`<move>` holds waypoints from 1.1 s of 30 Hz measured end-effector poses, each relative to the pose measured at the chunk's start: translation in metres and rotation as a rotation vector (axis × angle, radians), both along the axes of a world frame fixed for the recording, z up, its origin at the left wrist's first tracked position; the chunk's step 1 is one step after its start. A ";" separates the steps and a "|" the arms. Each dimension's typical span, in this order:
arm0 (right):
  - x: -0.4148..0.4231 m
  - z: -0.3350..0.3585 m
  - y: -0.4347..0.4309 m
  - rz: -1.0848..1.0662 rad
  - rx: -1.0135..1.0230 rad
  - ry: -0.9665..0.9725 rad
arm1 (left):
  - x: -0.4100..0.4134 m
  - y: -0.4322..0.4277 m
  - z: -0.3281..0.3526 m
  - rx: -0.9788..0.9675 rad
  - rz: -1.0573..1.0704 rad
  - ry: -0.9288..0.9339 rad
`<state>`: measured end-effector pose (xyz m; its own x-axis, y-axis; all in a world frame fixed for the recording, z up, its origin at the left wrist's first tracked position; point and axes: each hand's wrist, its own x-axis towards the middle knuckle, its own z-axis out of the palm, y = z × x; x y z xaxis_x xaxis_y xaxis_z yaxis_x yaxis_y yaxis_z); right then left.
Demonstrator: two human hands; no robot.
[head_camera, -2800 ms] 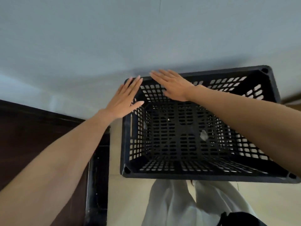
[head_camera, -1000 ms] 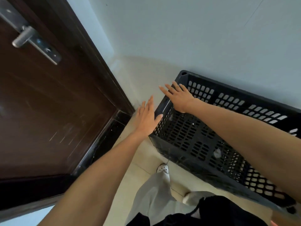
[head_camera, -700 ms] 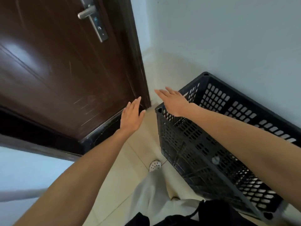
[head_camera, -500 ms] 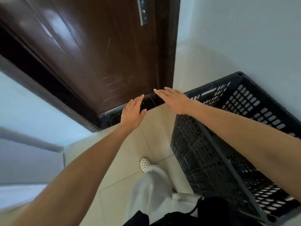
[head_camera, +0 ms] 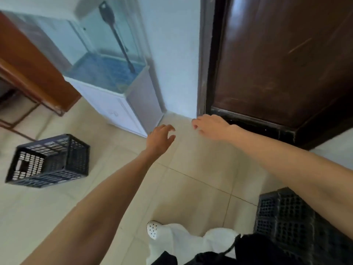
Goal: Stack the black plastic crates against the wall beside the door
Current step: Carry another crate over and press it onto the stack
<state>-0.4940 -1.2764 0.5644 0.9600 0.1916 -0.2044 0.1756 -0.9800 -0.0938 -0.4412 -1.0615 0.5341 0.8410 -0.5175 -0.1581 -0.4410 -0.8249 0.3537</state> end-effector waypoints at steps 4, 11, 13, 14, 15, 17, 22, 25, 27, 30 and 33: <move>0.066 -0.003 0.129 0.180 0.056 0.021 | 0.019 0.123 0.003 0.027 0.183 0.037; 0.164 -0.015 0.380 0.518 0.020 0.101 | 0.040 0.359 -0.005 0.152 0.476 0.075; 0.181 -0.016 0.445 0.602 0.017 0.098 | 0.044 0.414 -0.006 0.202 0.539 0.088; 0.188 -0.017 0.475 0.638 0.012 0.097 | 0.045 0.439 -0.007 0.218 0.571 0.094; 0.194 -0.019 0.502 0.672 0.006 0.097 | 0.048 0.462 -0.008 0.225 0.600 0.100; 0.207 -0.023 0.551 0.738 0.001 0.104 | 0.054 0.502 -0.013 0.230 0.654 0.109; 0.255 -0.038 0.637 0.809 -0.046 0.175 | 0.088 0.578 -0.029 0.243 0.726 0.130; 0.302 -0.051 0.675 0.808 -0.079 0.228 | 0.126 0.623 -0.042 0.269 0.748 0.157; 0.341 -0.060 0.700 0.794 -0.108 0.271 | 0.161 0.654 -0.049 0.296 0.755 0.184; 0.409 -0.068 0.740 0.780 -0.121 0.299 | 0.229 0.700 -0.053 0.298 0.773 0.224; 0.475 -0.069 0.780 0.753 -0.116 0.313 | 0.294 0.742 -0.056 0.211 0.845 0.265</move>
<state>-0.0190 -0.4966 0.4953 0.4783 0.7227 -0.4989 0.7722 -0.6167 -0.1531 -0.1470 -0.3198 0.4783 0.8496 0.3166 -0.4219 0.4143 -0.8956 0.1621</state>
